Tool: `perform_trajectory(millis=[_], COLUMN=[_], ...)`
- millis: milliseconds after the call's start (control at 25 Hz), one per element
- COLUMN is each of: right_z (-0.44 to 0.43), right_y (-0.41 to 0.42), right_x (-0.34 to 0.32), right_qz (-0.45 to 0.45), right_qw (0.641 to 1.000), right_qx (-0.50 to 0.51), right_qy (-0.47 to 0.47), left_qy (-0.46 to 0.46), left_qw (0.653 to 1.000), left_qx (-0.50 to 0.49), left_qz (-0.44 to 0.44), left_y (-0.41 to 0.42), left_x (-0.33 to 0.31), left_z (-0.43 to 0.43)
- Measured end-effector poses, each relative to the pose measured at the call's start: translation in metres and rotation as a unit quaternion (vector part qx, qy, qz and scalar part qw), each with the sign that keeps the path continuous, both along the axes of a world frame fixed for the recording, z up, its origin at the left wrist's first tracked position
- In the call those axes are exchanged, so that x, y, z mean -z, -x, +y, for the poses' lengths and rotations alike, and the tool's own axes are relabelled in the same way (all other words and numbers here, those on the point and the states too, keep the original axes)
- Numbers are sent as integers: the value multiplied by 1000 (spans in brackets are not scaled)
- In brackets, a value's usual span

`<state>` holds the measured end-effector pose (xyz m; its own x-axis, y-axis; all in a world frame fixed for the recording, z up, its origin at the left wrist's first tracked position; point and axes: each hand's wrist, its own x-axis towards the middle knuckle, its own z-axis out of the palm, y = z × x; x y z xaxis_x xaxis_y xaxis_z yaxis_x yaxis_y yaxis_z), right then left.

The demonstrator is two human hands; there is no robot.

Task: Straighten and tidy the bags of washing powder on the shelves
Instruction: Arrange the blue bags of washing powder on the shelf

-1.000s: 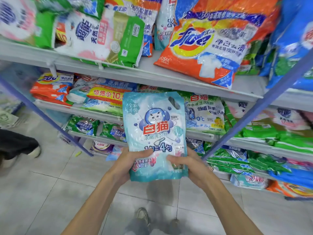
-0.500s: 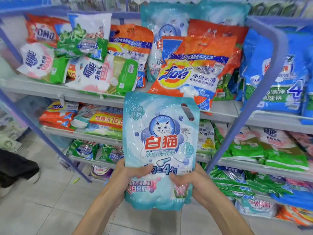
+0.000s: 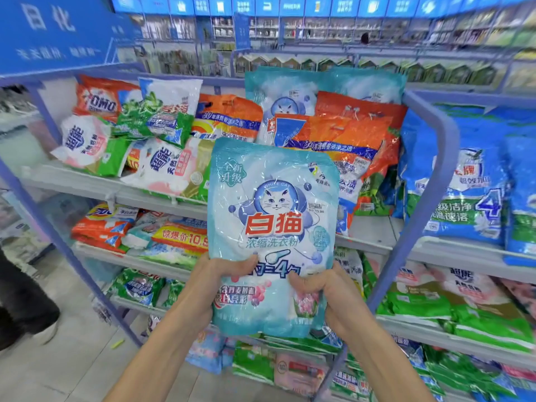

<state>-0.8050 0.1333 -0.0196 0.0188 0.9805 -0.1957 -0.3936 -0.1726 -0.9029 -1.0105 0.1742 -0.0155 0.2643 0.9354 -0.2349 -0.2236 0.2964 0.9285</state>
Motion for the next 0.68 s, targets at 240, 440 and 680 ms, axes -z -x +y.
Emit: perform_trajectory(millis=[240,440,680], right_z=[48,108,170], right_y=[16,40,62], right_x=[-17,-34,-59], right_qz=[-30,-56,-101], right_qw=[999,995,984], right_qx=[23,77,119], right_qy=[-30,-41,-91], left_qy=[-41,-66,-117], left_qw=[999,997,992], left_qx=[-7,20,39], left_qz=[-2,-23,-14], left_y=[14,35,46], left_x=[-10,-30,-55], left_z=[57,126,208])
